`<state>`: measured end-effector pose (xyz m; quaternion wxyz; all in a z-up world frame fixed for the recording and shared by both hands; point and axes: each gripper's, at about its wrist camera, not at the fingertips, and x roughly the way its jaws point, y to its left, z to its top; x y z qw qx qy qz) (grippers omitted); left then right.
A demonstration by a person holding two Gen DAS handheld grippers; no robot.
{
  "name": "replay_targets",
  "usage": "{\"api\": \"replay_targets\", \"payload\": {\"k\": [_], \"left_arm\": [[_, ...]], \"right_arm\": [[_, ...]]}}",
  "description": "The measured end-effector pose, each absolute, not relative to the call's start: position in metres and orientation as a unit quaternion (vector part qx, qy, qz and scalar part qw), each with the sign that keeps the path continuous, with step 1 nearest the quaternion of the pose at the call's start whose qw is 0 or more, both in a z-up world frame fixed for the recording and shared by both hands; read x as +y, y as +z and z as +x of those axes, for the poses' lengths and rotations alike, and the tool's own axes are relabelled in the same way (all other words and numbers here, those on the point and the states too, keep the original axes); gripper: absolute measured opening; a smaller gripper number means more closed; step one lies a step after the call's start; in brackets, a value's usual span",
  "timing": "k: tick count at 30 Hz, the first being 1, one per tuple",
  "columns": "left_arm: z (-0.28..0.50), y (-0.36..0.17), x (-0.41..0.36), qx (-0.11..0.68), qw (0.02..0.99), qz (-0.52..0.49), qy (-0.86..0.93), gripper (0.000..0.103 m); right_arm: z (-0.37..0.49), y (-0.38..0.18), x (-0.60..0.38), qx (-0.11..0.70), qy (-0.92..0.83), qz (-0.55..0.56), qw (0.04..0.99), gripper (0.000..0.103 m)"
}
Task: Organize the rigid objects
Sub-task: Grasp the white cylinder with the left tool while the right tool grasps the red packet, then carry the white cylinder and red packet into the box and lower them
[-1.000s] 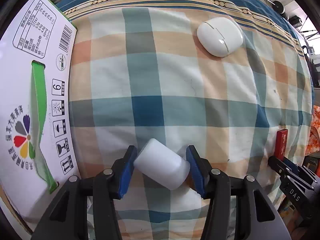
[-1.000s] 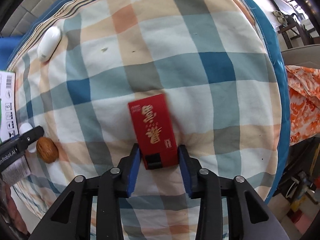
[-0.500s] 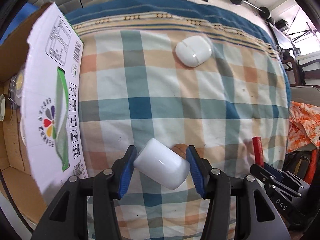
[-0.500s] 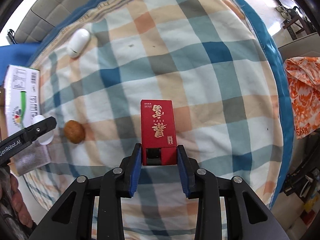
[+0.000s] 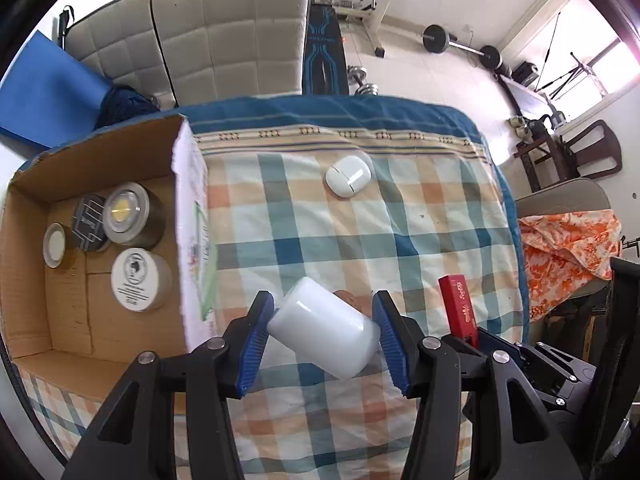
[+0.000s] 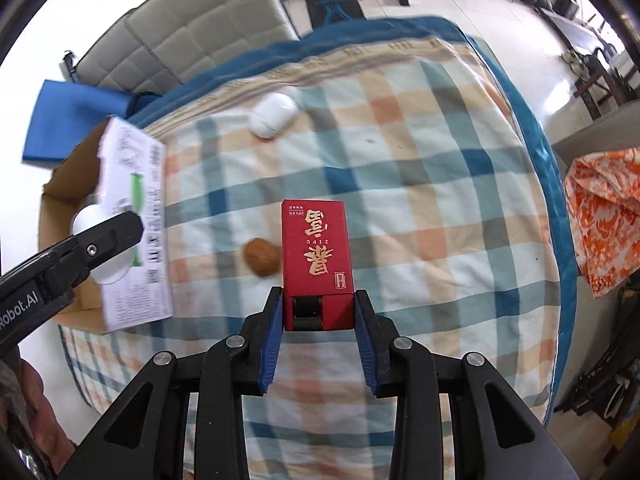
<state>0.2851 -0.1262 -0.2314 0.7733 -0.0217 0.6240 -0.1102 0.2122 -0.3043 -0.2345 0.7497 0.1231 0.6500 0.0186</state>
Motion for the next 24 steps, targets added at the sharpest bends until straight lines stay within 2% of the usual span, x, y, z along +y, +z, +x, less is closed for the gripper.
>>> {"api": "replay_targets", "payload": {"k": [6, 15, 24], "left_arm": [[0.271, -0.201, -0.077, 0.602, 0.791, -0.026, -0.102, 0.049], [0.253, -0.182, 0.021, 0.587, 0.806, -0.043, -0.058, 0.049], [0.247, -0.198, 0.117, 0.602, 0.796, -0.057, -0.01, 0.049]], "right_arm": [[0.211, -0.203, -0.248, 0.629, 0.039, 0.108, 0.769, 0.036], [0.206, -0.175, -0.135, 0.609, 0.097, 0.098, 0.781, 0.036], [0.212, -0.204, -0.038, 0.633, 0.141, 0.098, 0.755, 0.036]]}}
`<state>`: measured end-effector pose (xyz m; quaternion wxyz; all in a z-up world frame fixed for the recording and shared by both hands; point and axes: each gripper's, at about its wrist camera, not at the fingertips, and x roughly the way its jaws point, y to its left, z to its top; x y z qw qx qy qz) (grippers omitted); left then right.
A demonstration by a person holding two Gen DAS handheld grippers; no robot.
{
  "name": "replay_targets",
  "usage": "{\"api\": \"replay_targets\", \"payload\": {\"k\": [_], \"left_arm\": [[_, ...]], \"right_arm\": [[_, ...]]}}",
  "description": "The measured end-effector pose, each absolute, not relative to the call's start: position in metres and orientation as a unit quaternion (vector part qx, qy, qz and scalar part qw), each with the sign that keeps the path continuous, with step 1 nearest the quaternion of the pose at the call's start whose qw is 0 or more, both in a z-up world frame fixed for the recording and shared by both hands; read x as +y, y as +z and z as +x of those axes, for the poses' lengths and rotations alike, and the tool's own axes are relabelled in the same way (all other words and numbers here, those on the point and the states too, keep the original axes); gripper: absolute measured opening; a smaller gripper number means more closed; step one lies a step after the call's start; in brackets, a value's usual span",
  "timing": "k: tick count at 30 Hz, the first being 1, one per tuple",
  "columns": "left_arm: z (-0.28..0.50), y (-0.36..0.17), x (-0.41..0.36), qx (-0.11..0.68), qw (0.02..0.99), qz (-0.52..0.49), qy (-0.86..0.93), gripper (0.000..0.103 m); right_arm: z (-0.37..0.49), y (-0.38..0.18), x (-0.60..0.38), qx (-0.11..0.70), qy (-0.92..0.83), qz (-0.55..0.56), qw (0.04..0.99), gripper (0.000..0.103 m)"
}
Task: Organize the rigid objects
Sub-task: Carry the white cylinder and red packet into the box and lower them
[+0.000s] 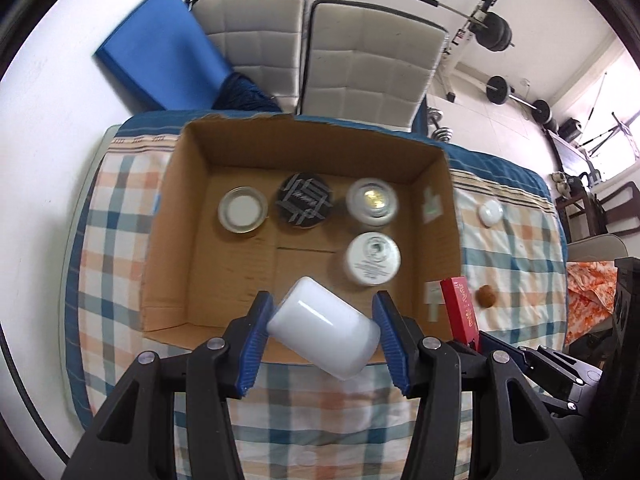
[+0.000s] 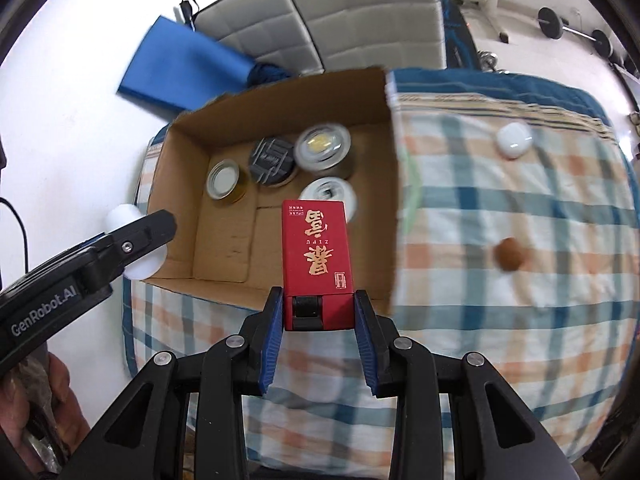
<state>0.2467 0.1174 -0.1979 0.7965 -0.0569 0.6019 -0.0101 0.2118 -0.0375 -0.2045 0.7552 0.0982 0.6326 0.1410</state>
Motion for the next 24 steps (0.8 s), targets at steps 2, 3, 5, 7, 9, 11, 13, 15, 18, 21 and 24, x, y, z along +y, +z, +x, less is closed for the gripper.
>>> {"api": "replay_targets", "payload": {"k": [2, 3, 5, 7, 9, 11, 13, 15, 18, 21, 24], "left_arm": [[0.249, -0.205, 0.13, 0.606, 0.793, -0.056, -0.003, 0.049], [0.251, -0.211, 0.139, 0.611, 0.79, -0.057, 0.001, 0.049], [0.255, -0.22, 0.15, 0.616, 0.785, -0.058, 0.003, 0.049], [0.262, -0.232, 0.16, 0.625, 0.779, -0.057, 0.006, 0.049], [0.269, -0.245, 0.168, 0.633, 0.772, -0.058, 0.008, 0.049], [0.275, -0.258, 0.174, 0.643, 0.764, -0.058, 0.008, 0.049], [0.283, -0.277, 0.181, 0.656, 0.752, -0.066, 0.008, 0.049], [0.289, -0.294, 0.186, 0.671, 0.738, -0.07, 0.005, 0.049], [0.299, -0.322, 0.191, 0.696, 0.713, -0.079, -0.004, 0.049], [0.306, -0.346, 0.195, 0.718, 0.691, -0.086, -0.007, 0.049], [0.31, -0.363, 0.198, 0.735, 0.671, -0.095, -0.01, 0.049]], "right_arm": [[0.216, -0.214, -0.024, 0.637, 0.143, 0.094, 0.752, 0.036], [0.218, -0.22, -0.015, 0.64, 0.141, 0.09, 0.75, 0.036], [0.222, -0.228, -0.002, 0.645, 0.141, 0.088, 0.746, 0.036], [0.229, -0.24, 0.01, 0.65, 0.141, 0.087, 0.742, 0.036], [0.235, -0.252, 0.021, 0.654, 0.138, 0.085, 0.739, 0.036], [0.241, -0.264, 0.029, 0.66, 0.137, 0.086, 0.734, 0.036], [0.249, -0.281, 0.037, 0.669, 0.136, 0.093, 0.725, 0.036], [0.255, -0.298, 0.044, 0.678, 0.132, 0.095, 0.717, 0.036], [0.263, -0.322, 0.053, 0.691, 0.13, 0.104, 0.704, 0.036], [0.268, -0.342, 0.059, 0.702, 0.129, 0.11, 0.692, 0.036], [0.275, -0.358, 0.065, 0.711, 0.127, 0.112, 0.682, 0.036]]}}
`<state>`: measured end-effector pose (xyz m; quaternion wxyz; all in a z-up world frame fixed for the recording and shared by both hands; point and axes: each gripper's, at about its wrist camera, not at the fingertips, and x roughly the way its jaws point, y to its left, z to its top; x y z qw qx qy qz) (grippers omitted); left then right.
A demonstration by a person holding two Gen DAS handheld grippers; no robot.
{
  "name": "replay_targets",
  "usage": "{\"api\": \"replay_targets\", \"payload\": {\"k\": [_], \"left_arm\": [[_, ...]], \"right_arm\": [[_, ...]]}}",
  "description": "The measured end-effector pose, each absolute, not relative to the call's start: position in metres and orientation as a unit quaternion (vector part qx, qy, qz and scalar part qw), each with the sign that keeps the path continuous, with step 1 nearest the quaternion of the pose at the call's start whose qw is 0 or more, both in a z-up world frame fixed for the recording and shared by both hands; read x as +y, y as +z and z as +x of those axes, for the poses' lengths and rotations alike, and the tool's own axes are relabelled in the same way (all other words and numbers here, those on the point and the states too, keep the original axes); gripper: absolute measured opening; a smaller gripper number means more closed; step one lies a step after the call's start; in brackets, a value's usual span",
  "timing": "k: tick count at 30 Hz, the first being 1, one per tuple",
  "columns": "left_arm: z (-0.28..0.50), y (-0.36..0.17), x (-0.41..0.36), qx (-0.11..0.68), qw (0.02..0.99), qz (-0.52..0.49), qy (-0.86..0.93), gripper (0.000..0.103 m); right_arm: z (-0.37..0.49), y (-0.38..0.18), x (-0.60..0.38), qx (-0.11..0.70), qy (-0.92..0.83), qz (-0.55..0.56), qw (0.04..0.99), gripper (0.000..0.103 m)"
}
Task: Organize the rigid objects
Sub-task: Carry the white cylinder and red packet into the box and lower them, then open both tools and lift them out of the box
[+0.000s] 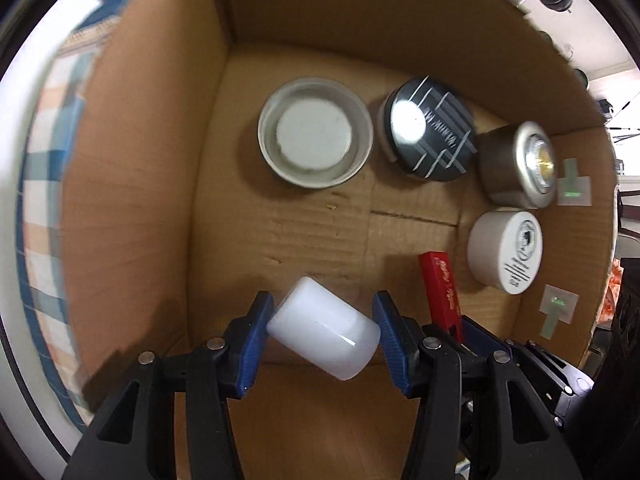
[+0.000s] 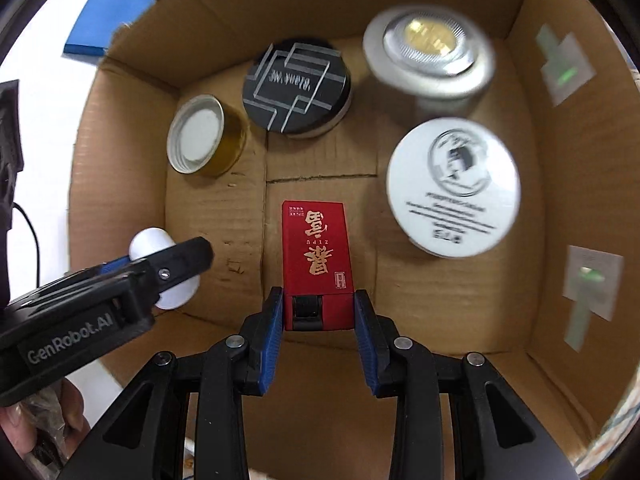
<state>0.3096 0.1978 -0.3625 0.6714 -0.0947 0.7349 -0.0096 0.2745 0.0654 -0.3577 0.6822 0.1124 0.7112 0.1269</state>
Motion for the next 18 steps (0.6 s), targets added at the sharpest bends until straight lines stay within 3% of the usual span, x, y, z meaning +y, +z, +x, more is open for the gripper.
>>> {"api": "replay_targets", "payload": {"k": [11, 14, 16, 18], "left_arm": [[0.305, -0.378, 0.2, 0.758, 0.644, -0.099, -0.005, 0.05], [0.301, -0.369, 0.199, 0.754, 0.65, -0.096, -0.001, 0.063], [0.299, -0.362, 0.199, 0.749, 0.655, -0.098, -0.003, 0.078], [0.297, -0.356, 0.198, 0.747, 0.658, -0.099, -0.004, 0.083]], "right_arm": [[0.282, -0.375, 0.082, 0.732, 0.127, 0.091, 0.663, 0.037], [0.28, -0.375, 0.084, 0.732, 0.126, 0.083, 0.664, 0.04], [0.279, -0.37, 0.081, 0.729, 0.123, 0.081, 0.668, 0.05], [0.276, -0.363, 0.077, 0.724, 0.115, 0.076, 0.676, 0.056]]}}
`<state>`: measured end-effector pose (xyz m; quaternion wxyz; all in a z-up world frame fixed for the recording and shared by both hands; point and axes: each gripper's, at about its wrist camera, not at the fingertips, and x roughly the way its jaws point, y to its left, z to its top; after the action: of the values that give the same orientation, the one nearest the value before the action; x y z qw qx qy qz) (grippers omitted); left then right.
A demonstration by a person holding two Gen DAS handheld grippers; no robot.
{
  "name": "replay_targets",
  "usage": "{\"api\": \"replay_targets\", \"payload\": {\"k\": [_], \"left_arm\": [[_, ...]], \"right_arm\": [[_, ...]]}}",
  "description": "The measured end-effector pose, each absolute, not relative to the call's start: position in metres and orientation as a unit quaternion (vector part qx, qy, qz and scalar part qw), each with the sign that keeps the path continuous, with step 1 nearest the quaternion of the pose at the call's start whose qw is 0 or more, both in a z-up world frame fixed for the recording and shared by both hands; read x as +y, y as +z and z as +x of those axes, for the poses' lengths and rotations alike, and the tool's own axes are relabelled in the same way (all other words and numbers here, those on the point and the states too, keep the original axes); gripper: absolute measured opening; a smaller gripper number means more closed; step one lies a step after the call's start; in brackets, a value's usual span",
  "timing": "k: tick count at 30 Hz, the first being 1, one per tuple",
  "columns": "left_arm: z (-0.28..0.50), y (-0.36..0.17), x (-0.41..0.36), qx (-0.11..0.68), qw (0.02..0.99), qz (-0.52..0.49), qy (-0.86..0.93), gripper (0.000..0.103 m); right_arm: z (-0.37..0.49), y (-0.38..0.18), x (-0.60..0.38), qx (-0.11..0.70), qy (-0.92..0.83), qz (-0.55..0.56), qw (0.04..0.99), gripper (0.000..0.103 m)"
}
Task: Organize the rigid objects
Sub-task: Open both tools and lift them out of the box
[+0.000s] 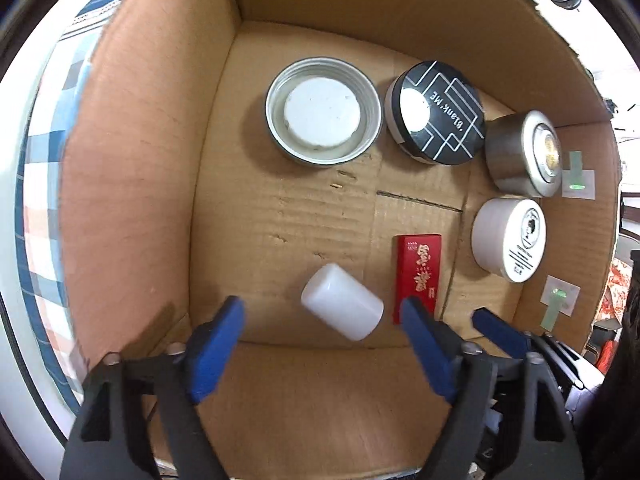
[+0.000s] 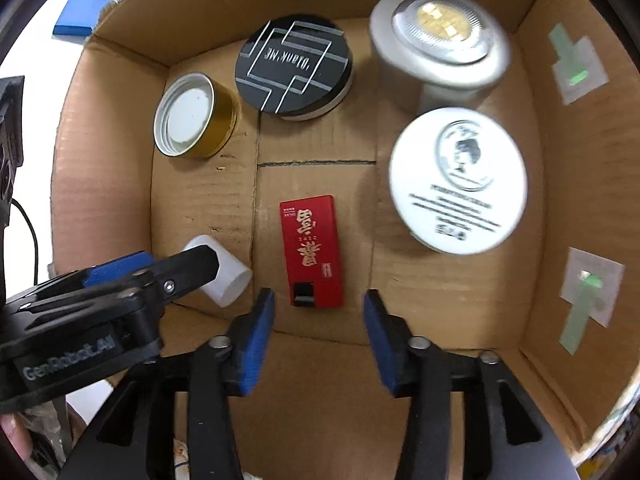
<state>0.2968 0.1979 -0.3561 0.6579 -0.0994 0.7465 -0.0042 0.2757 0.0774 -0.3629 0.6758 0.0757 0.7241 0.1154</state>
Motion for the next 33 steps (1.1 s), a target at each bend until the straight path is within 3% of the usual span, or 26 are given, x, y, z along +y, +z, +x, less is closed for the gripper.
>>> {"api": "replay_targets", "payload": {"k": [5, 7, 10, 11, 24, 33], "left_arm": [[0.284, -0.324, 0.182, 0.725, 0.684, -0.084, 0.005, 0.089], [0.277, -0.307, 0.175, 0.712, 0.698, -0.077, 0.008, 0.103], [0.269, -0.283, 0.17, 0.696, 0.714, -0.073, 0.01, 0.103], [0.271, -0.276, 0.173, 0.691, 0.719, -0.072, 0.011, 0.103], [0.219, -0.174, 0.167, 0.614, 0.787, -0.058, 0.017, 0.103], [0.193, -0.125, 0.149, 0.581, 0.812, -0.044, 0.014, 0.103]], "right_arm": [[0.27, -0.34, 0.069, 0.708, 0.09, 0.048, 0.699, 0.067], [0.267, -0.327, 0.064, 0.698, 0.085, 0.046, 0.71, 0.078], [0.263, -0.308, 0.061, 0.688, 0.079, 0.042, 0.721, 0.098], [0.259, -0.304, 0.054, 0.683, 0.078, 0.04, 0.725, 0.1], [0.2, -0.172, 0.013, 0.612, 0.078, 0.011, 0.787, 0.102], [0.172, -0.125, -0.002, 0.591, 0.107, 0.023, 0.8, 0.102]]}}
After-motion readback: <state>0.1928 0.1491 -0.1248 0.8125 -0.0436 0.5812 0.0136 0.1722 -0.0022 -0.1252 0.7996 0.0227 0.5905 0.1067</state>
